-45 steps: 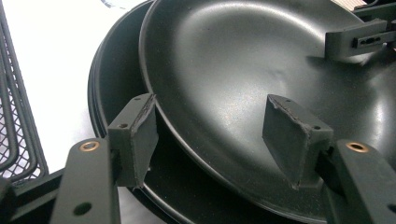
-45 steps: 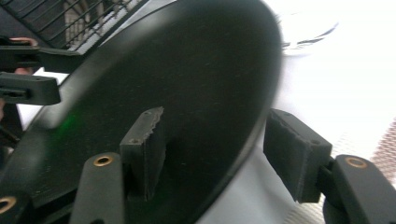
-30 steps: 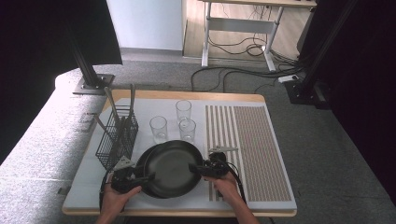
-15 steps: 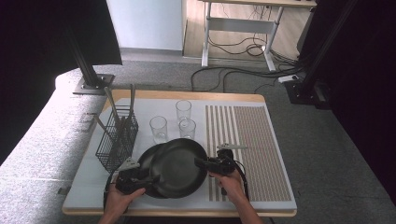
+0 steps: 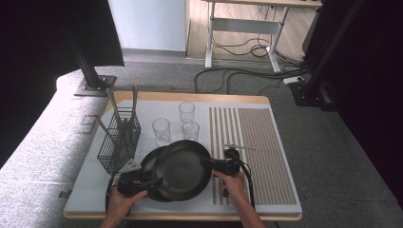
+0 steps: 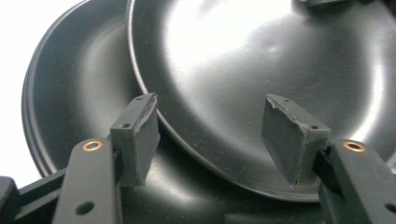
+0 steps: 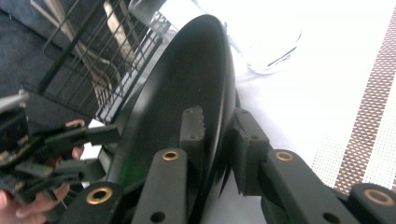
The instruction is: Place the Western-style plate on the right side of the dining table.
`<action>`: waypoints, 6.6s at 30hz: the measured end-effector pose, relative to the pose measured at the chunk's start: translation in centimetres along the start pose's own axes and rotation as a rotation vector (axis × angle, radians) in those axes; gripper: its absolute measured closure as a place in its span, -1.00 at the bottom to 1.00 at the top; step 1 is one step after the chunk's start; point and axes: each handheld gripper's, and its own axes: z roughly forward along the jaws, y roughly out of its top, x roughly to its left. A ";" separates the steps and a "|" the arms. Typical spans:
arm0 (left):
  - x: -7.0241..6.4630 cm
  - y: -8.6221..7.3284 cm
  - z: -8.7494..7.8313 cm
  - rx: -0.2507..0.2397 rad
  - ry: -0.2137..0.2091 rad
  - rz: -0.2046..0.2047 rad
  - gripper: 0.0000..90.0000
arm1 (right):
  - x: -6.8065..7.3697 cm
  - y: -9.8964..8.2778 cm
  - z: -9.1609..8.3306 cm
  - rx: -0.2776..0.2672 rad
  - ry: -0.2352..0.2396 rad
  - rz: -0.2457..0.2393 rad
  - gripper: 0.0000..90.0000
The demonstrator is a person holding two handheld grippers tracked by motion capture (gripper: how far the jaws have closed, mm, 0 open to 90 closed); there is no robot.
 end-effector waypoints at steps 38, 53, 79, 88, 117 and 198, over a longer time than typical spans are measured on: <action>0.6 -0.1 -0.7 -0.060 -0.103 -0.023 -0.15 | 0.2 0.7 -2.0 -0.199 0.023 -0.021 0.82; 0.6 -0.3 -0.5 -0.052 -0.117 -0.025 -0.15 | 0.3 1.3 -3.1 -0.236 0.017 -0.047 0.83; 0.9 -0.3 -0.7 -0.056 -0.119 -0.033 -0.15 | -1.8 2.2 -6.2 -0.304 -0.027 -0.021 0.82; 0.9 -0.3 -0.6 -0.052 -0.124 -0.031 -0.15 | -2.4 2.2 -7.1 -0.318 -0.034 -0.013 0.82; 1.0 -0.2 -0.5 -0.050 -0.127 -0.036 -0.15 | -5.3 3.7 -8.9 -0.368 -0.089 0.021 0.82; 1.4 -0.3 -0.6 -0.046 -0.132 -0.043 -0.14 | -13.9 7.0 -10.0 -0.447 -0.279 0.107 0.80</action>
